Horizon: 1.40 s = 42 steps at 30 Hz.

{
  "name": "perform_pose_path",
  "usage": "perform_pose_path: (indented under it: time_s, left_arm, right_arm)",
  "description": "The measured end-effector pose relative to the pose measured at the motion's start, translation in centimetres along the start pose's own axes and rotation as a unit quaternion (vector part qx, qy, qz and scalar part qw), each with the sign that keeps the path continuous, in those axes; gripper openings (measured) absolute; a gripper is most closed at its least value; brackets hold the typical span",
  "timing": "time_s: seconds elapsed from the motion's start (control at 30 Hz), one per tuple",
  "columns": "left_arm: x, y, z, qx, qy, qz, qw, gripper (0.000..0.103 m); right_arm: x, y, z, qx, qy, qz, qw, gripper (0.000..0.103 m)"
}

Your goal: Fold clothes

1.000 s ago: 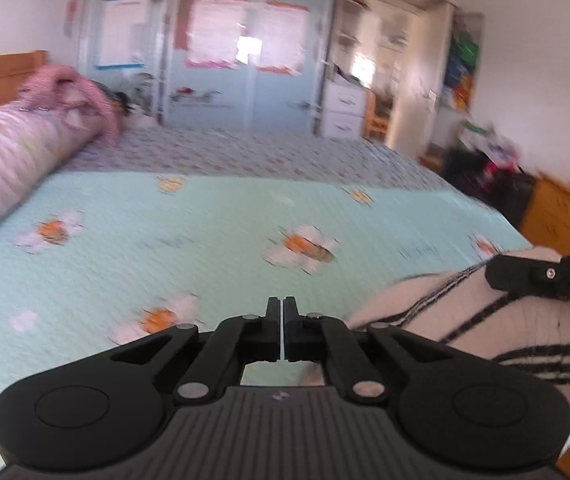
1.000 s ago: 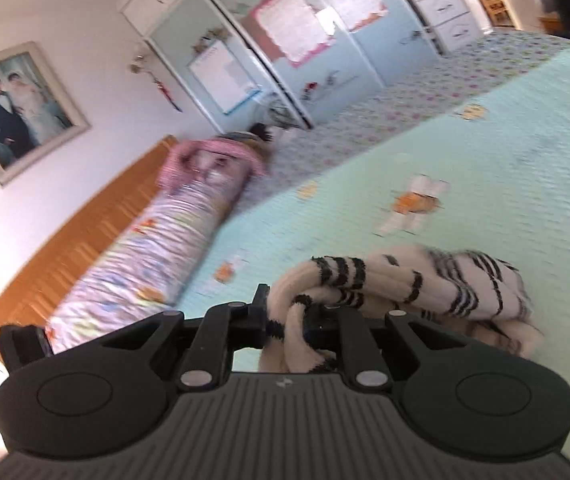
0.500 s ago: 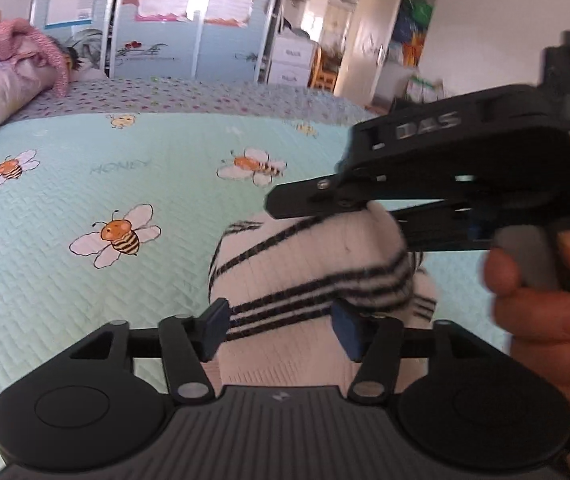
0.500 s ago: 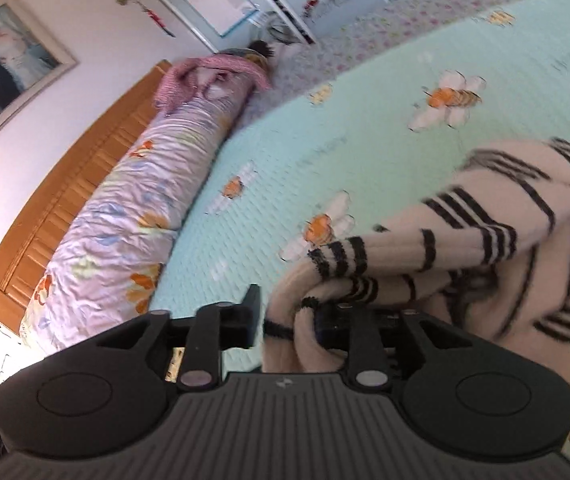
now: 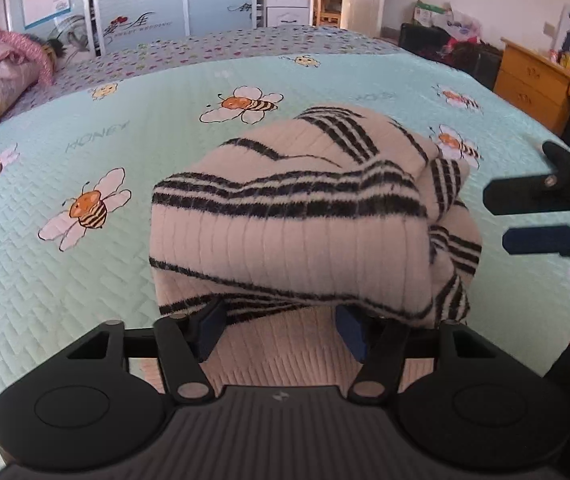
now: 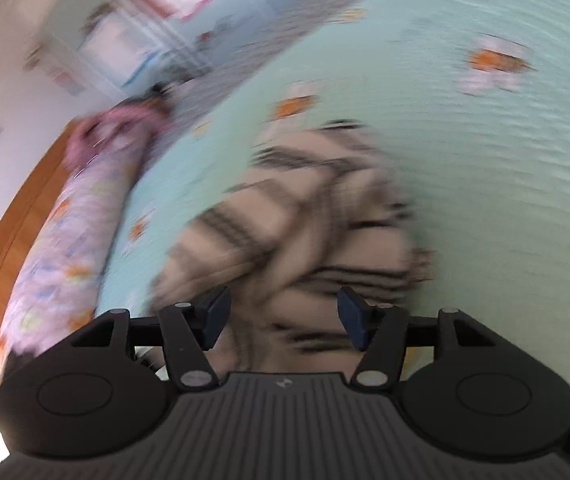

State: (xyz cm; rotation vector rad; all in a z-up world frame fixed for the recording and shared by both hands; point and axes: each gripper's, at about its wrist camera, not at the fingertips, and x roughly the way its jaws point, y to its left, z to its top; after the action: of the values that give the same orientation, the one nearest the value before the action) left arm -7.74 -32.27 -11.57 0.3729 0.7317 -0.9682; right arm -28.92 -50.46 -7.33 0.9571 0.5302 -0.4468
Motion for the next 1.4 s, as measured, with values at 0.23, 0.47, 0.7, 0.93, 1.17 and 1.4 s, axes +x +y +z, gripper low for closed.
perform_pose_path:
  time_s: [0.23, 0.47, 0.7, 0.93, 1.17, 1.4]
  left_arm:
    - [-0.6, 1.4, -0.1, -0.018, -0.007, 0.002, 0.9998, 0.000]
    - [-2.9, 3.8, -0.4, -0.048, -0.024, 0.028, 0.9982, 0.000]
    - [-10.3, 5.9, 0.4, -0.072, -0.119, 0.050, 0.9890, 0.043]
    - [-10.6, 4.3, -0.2, -0.036, -0.108, 0.019, 0.9933, 0.051]
    - [-4.4, -3.5, 3.2, 0.098, -0.070, -0.022, 0.9925, 0.070]
    - [5.9, -9.0, 5.5, 0.168, 0.012, 0.043, 0.9849, 0.070]
  right_arm:
    - [4.6, -5.3, 2.3, 0.114, -0.009, -0.002, 0.993, 0.061]
    - [5.9, 0.1, 2.8, 0.052, -0.015, 0.059, 0.997, 0.017]
    - [5.4, 14.3, -0.7, -0.129, 0.013, 0.206, 0.970, 0.006]
    - [3.3, 12.2, -2.8, -0.112, -0.057, 0.129, 0.984, 0.066]
    - [-1.2, -0.5, -0.7, 0.021, -0.109, 0.022, 0.994, 0.069]
    - [-2.0, -6.7, -1.8, 0.088, -0.104, 0.014, 0.991, 0.069]
